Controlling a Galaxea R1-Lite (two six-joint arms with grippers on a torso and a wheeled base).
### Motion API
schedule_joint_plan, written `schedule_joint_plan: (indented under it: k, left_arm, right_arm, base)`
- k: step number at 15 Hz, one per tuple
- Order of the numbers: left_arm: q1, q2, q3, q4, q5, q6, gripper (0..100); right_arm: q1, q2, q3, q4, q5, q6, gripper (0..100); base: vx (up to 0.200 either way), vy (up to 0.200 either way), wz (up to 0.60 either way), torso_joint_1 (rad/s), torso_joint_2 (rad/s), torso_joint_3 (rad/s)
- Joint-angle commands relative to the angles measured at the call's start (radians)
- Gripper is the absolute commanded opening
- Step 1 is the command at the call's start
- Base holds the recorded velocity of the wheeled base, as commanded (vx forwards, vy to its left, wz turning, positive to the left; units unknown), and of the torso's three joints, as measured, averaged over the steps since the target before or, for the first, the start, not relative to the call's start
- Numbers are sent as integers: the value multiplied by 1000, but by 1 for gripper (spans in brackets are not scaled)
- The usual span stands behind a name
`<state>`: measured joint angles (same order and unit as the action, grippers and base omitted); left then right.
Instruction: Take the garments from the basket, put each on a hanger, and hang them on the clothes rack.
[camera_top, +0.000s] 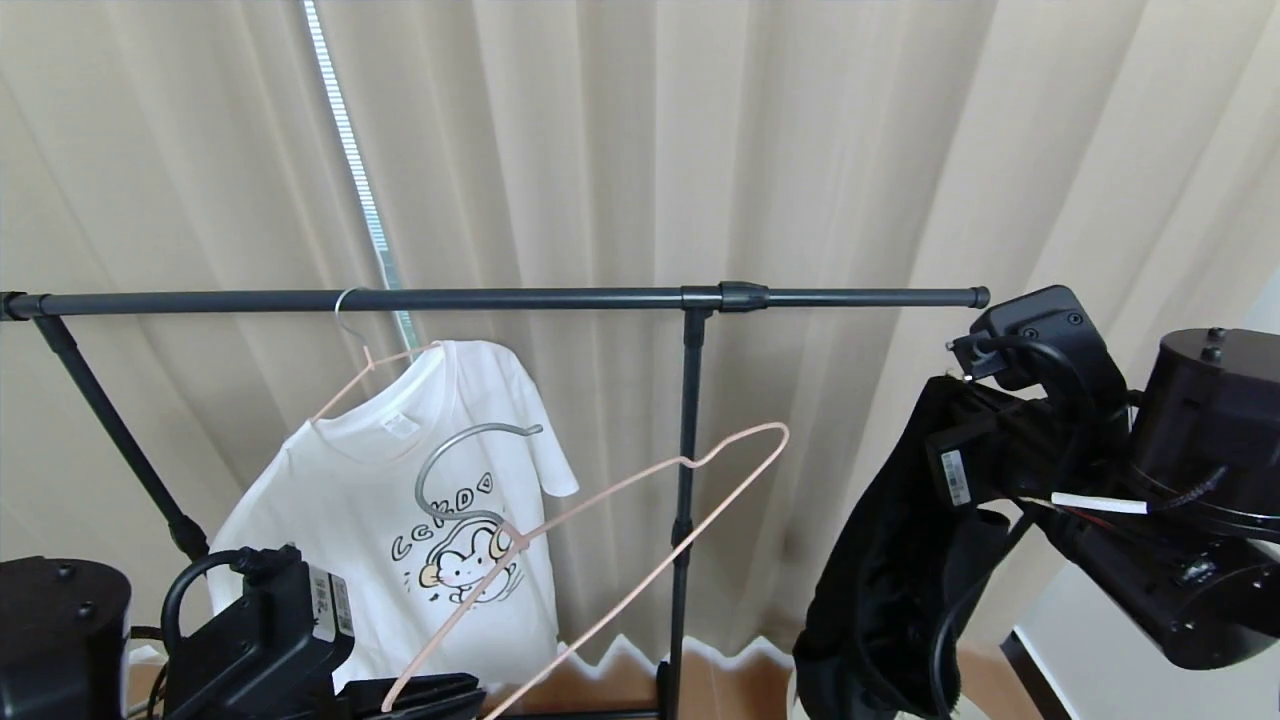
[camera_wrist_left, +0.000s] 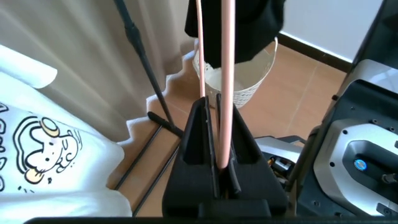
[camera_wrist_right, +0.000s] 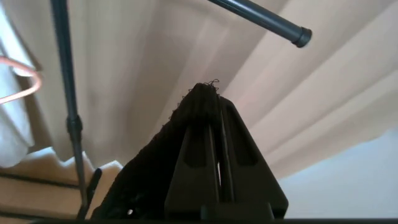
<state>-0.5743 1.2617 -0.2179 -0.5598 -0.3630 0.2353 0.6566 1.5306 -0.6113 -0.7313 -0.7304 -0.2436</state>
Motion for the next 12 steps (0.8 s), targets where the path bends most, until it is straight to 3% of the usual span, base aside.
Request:
schedule_joint_plan:
  k: [1, 5, 12]
  left_arm:
    - [-9, 1, 9, 0, -2, -1, 0]
    - [-29, 22, 9, -2, -53, -10, 0]
    - [-84, 90, -5, -20, -53, -54, 0]
  right_arm:
    - [8, 77, -22, -45, -41, 0, 0]
    - [35, 123, -36, -143, -81, 1, 0]
    - [110, 155, -62, -148, -121, 30, 0]
  base:
    - [0, 0, 0, 0, 0, 0]
    - [0, 0, 0, 0, 0, 0]
    - [0, 0, 0, 0, 0, 0]
